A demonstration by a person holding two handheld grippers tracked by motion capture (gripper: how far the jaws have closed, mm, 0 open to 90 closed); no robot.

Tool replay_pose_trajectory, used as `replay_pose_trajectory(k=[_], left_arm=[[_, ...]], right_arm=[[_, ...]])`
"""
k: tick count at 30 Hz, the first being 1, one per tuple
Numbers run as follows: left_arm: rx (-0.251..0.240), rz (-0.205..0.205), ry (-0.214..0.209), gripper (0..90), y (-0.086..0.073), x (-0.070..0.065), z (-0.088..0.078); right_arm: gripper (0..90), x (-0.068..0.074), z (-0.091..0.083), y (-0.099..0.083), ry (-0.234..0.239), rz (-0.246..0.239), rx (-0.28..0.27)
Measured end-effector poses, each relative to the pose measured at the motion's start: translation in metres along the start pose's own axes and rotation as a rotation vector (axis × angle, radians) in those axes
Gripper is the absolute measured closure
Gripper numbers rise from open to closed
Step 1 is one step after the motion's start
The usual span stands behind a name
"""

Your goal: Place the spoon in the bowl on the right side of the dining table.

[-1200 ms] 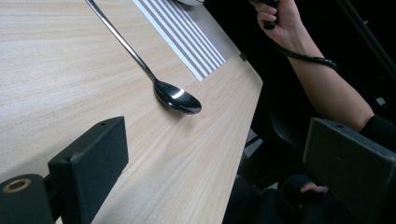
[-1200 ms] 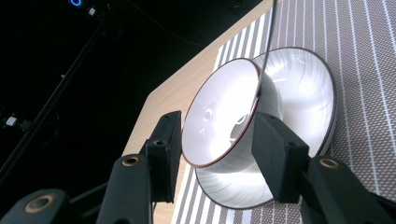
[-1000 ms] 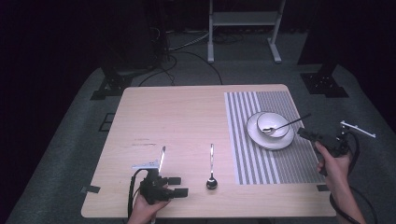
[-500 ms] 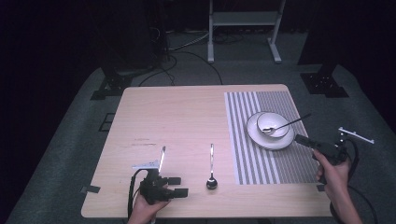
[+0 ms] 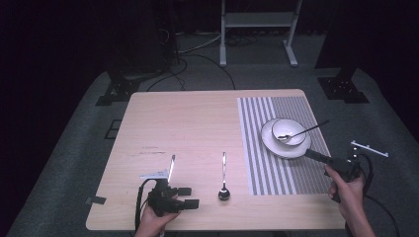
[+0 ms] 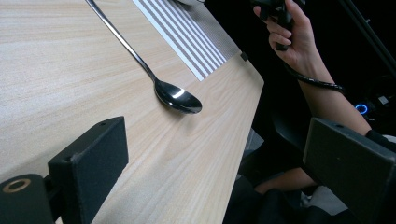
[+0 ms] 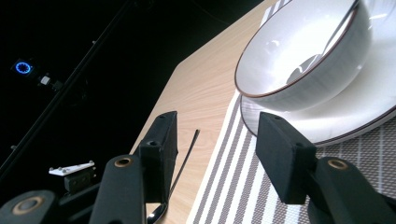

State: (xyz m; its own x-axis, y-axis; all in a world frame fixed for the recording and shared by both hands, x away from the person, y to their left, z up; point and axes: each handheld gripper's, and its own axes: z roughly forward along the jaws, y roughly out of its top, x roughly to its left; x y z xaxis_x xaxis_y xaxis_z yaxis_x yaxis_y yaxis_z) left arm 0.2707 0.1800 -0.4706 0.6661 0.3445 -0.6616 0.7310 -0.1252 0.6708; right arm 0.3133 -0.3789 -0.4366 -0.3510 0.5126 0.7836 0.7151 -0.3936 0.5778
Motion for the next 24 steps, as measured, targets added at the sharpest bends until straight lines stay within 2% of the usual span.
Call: replay_pose_trajectory(k=[24], left_arm=[[-0.007, -0.001, 0.003, 5.2, 0.0, 0.0, -0.002]], right_arm=[[44.6, 0.016, 0.013, -0.028, 0.056, -0.037, 0.049]])
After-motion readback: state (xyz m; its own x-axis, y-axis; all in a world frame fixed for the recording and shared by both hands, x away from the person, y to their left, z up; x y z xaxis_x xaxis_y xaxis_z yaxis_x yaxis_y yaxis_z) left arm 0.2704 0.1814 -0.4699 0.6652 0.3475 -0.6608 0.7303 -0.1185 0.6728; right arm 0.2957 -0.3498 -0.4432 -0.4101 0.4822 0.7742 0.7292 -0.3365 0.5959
